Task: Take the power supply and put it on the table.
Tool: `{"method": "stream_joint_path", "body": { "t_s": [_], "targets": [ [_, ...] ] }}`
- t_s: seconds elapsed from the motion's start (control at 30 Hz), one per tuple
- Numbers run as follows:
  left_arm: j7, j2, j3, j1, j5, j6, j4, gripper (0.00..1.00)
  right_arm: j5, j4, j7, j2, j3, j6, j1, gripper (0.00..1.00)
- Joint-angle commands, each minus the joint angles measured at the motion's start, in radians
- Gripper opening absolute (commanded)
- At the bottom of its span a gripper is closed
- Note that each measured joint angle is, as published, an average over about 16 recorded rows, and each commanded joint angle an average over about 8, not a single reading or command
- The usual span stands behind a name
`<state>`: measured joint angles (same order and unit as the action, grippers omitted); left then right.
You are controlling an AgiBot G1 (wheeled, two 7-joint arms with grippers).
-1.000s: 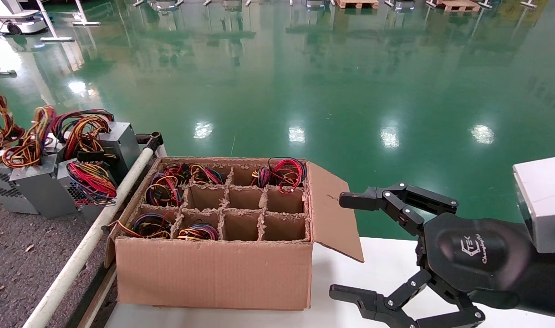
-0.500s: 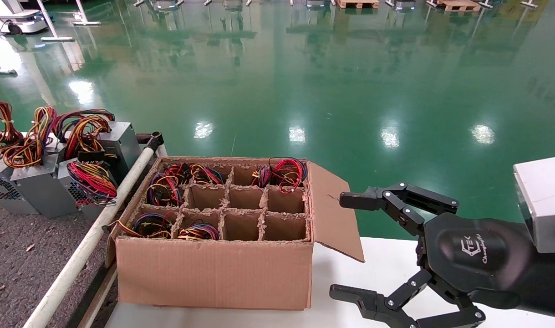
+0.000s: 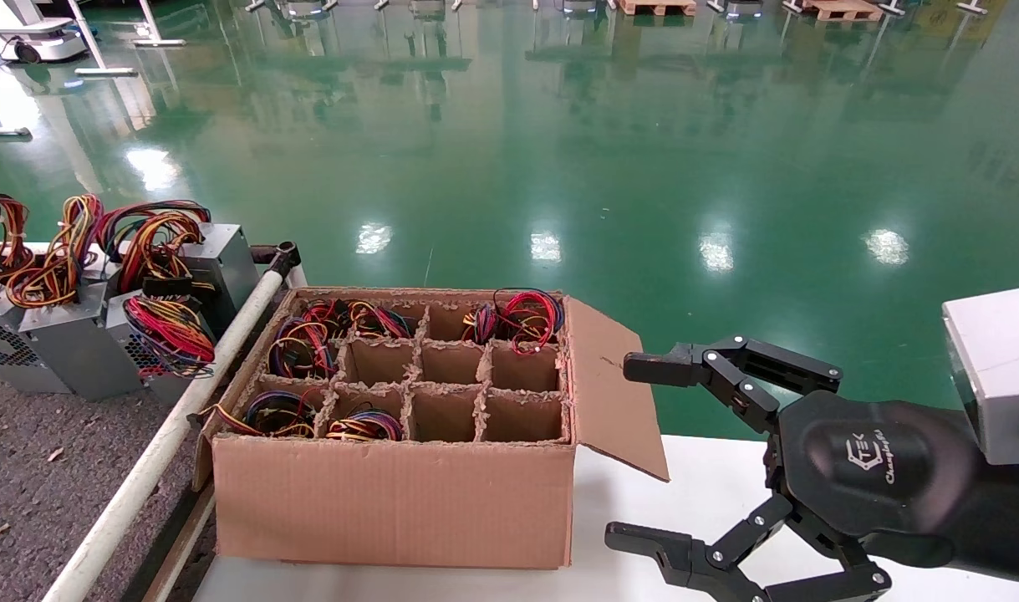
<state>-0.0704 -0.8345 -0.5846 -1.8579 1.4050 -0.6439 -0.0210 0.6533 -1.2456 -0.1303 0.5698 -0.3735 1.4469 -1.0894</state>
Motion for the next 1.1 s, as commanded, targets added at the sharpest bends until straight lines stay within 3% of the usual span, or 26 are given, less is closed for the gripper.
{"method": "stream_joint_path", "body": {
  "t_s": [0.03, 0.63, 1.1],
  "targets": [
    [-0.001, 0.0, 0.0, 0.0, 0.0, 0.0, 0.0, 1.0, 0.0, 0.0, 0.0, 0.0, 0.0, 0.0, 0.0, 1.0],
    [-0.026, 0.007, 0.01, -0.004, -0.014, -0.001, 0.032, 1.0, 0.0, 0.0, 0.0, 0.0, 0.0, 0.0, 0.0, 1.0],
    [-0.184, -0.005, 0.137, -0.004, -0.195, -0.025, 0.216, 1.0, 0.0, 0.0, 0.0, 0.0, 0.0, 0.0, 0.0, 1.0]
  ]
}}
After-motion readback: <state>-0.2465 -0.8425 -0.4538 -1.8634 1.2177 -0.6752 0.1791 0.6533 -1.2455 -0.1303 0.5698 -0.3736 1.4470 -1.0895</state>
